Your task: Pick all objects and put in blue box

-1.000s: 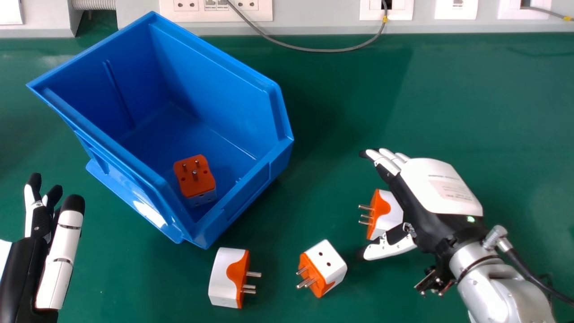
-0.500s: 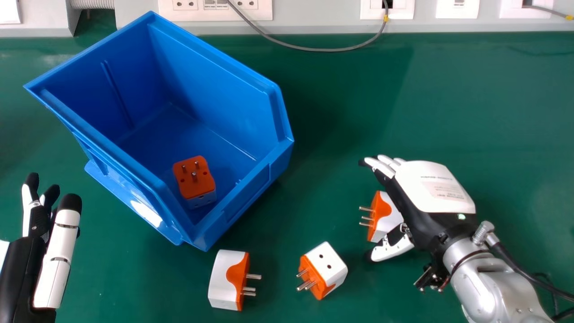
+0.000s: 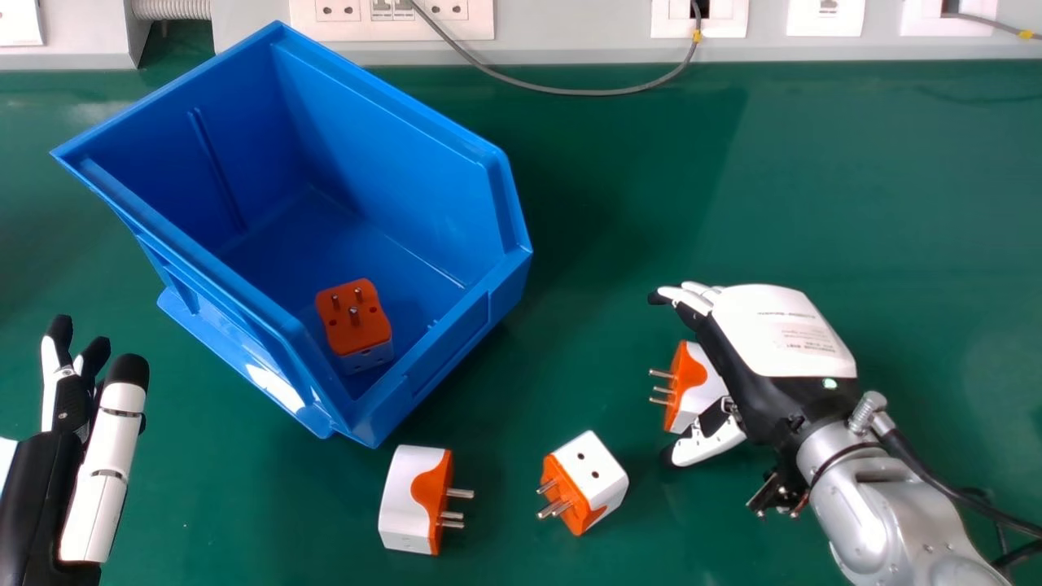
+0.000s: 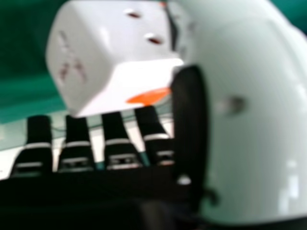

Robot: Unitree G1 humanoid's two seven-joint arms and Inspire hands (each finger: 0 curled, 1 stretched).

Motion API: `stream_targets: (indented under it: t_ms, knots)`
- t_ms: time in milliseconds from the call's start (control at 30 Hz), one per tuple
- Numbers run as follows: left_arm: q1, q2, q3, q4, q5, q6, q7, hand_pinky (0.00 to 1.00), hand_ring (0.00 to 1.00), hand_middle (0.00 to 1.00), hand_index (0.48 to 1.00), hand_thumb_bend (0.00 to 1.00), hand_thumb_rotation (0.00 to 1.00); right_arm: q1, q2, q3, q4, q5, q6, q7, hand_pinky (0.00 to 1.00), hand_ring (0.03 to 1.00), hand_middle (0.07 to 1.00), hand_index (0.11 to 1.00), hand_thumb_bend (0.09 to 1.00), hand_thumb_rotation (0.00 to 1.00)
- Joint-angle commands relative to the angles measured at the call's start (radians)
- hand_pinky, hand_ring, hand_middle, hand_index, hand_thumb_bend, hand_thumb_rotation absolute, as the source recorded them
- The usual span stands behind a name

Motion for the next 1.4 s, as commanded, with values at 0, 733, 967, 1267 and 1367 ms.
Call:
stream_targets:
  t_ms: [0,733,967,1267,1367]
  knots:
    - [-0.005,0.009,0.013,-0.010,-0.012,-0.019,-0.001,0.90,0.97,1.00,1.000,0.45,1.00,-0.020,-0.017,0.002,0.018,-0.006,0.023,0.001,0.81,0.868,0.870,0.833,0.734,0.00]
    - [-0.007,0.010,0.019,-0.030,-0.017,0.005,-0.002,0.89,0.97,1.00,1.000,0.46,1.00,-0.101,-0.026,0.049,0.097,-0.003,0.107,0.077,0.79,0.851,0.846,0.785,0.645,0.00]
    - [0.004,0.011,0.021,-0.064,-0.026,0.028,-0.006,0.89,0.97,1.00,1.000,0.46,1.00,-0.106,-0.027,0.047,0.067,0.024,0.152,0.140,0.75,0.832,0.826,0.759,0.612,0.00]
    - [-0.002,0.014,0.028,-0.055,-0.035,0.028,-0.015,0.90,0.97,1.00,1.000,0.45,1.00,-0.110,-0.028,0.042,0.041,0.028,0.218,0.188,0.74,0.832,0.819,0.748,0.598,0.00]
    - [-0.001,0.014,0.028,-0.059,-0.036,0.031,-0.015,0.90,0.97,1.00,1.000,0.45,1.00,-0.116,-0.029,0.048,0.041,0.021,0.238,0.199,0.75,0.837,0.821,0.757,0.606,0.00]
